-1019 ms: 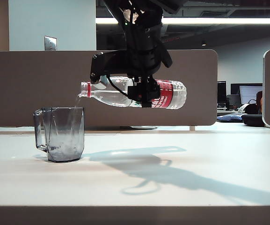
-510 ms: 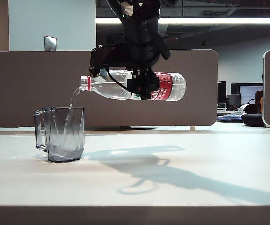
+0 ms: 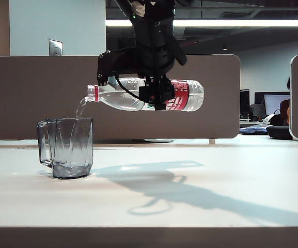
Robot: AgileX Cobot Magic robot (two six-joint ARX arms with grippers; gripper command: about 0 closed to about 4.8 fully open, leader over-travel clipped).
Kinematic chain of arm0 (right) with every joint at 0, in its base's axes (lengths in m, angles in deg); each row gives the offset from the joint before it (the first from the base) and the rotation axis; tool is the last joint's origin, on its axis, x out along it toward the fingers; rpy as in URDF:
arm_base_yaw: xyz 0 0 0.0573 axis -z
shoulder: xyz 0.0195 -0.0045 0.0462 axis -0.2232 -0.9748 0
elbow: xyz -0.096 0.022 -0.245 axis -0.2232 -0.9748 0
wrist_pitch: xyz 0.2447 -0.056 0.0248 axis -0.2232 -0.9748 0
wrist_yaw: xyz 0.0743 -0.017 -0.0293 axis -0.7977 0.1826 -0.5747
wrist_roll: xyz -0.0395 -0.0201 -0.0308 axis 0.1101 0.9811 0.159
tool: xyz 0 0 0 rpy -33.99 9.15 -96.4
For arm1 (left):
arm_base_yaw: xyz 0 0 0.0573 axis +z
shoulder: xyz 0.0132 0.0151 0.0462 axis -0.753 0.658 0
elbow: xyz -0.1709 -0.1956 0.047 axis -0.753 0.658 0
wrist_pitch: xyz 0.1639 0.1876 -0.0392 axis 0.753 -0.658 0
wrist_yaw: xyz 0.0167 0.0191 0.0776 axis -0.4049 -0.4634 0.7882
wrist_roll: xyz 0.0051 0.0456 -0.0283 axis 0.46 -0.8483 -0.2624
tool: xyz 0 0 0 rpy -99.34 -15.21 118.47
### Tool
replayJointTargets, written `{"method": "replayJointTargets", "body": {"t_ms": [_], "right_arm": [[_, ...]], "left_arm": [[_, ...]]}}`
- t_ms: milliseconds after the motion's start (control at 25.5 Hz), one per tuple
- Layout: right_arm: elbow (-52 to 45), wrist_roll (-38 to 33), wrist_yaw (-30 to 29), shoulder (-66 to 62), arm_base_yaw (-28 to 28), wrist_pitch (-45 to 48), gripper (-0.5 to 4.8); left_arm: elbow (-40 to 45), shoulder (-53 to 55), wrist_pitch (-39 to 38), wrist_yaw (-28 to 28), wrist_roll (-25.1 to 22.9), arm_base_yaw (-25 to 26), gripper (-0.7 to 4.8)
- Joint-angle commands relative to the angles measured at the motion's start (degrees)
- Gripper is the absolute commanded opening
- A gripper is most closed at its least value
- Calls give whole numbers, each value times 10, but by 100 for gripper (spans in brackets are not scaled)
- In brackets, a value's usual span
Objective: Pick up the mineral water bottle on the table and pour water into the mug until it's half full.
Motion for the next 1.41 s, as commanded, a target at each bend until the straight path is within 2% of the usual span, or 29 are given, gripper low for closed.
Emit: {"method": "replayJointTargets", "body": {"t_ms": [39,1411], "right_arm": [[6,0,11,8,0,16,242],[6,15,20,22,-6,21,242]], "left_arm": [[-2,0,5,-3,2,-2,-5],[-2,-1,3,-4,2,-2,-5]]}}
